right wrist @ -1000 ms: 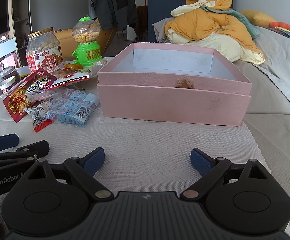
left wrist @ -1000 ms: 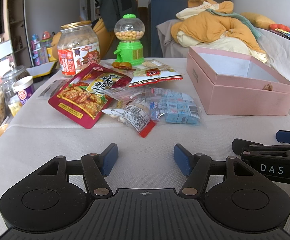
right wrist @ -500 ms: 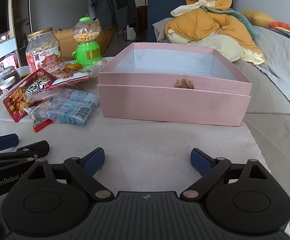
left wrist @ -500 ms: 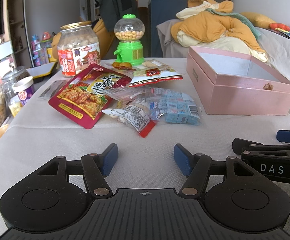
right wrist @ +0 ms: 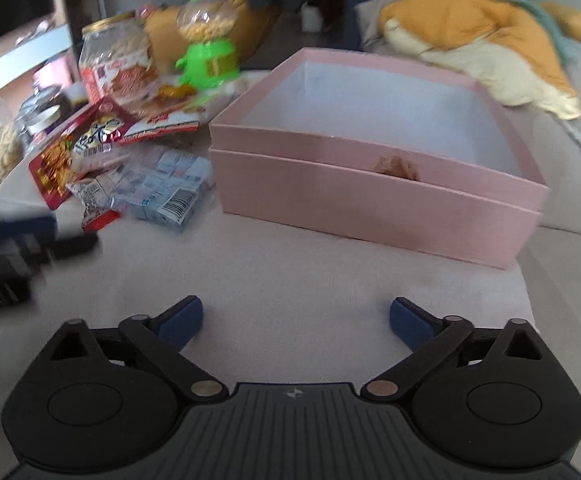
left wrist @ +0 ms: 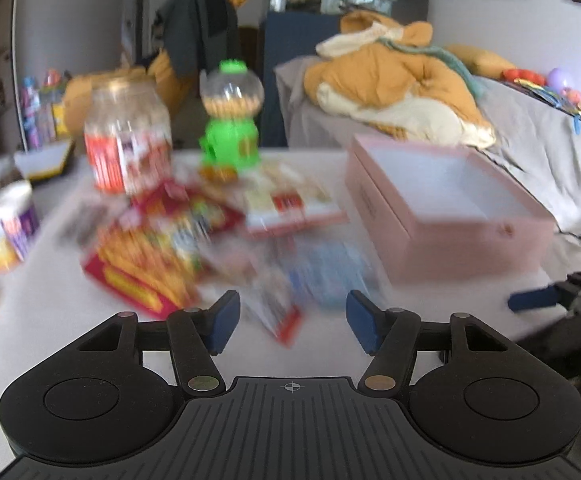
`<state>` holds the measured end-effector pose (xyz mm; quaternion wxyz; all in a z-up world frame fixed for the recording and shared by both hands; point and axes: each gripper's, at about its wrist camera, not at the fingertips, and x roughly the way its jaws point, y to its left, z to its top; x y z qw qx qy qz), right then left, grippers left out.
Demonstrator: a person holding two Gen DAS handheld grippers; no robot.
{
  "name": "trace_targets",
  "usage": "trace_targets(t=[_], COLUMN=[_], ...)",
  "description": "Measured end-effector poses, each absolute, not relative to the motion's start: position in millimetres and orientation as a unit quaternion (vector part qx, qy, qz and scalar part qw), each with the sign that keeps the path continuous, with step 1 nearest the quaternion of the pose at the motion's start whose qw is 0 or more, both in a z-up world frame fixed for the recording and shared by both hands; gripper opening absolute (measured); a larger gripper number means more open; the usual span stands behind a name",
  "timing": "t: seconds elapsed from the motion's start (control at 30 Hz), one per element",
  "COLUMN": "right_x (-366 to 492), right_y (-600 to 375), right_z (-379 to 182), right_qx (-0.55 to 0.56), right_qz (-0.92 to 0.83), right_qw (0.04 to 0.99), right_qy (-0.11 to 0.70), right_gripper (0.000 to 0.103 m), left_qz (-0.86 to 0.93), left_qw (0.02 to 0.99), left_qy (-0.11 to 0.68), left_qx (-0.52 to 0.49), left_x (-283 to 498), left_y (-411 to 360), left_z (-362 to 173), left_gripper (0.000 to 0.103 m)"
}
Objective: Organize snacks
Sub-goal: 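Grasp the white wrapped snack bar with the left tool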
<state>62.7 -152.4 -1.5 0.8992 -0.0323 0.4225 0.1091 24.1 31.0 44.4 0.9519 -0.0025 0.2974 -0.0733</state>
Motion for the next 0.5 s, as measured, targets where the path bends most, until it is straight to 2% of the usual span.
trace_targets(t=[0.1, 0.17, 0.33, 0.5], right_x=[82, 98, 134, 150], right_y=[-150, -151, -166, -157], right_z=[2, 7, 17, 10], right_qx=[-0.064, -0.063, 0.038, 0.029], right_qz=[0.159, 0.180, 0.203, 0.185], right_qw=[0.882, 0.876, 0.874, 0.883], right_qy=[0.440, 0.443, 0.440, 0.431], right_gripper=[0.103, 0.093, 0.092, 0.092], left_qz=[-0.067, -0.069, -0.104, -0.199], left_qw=[0.952, 0.949, 0.941, 0.921], left_qy=[0.299, 0.306, 0.320, 0.336], left_qx=[-0.009, -0.025, -0.041, -0.005], left_x=[47, 58, 74, 91], left_y=[50, 64, 71, 38], left_z=[55, 58, 55, 54], left_gripper=[0.065, 0.064, 0.064, 0.066])
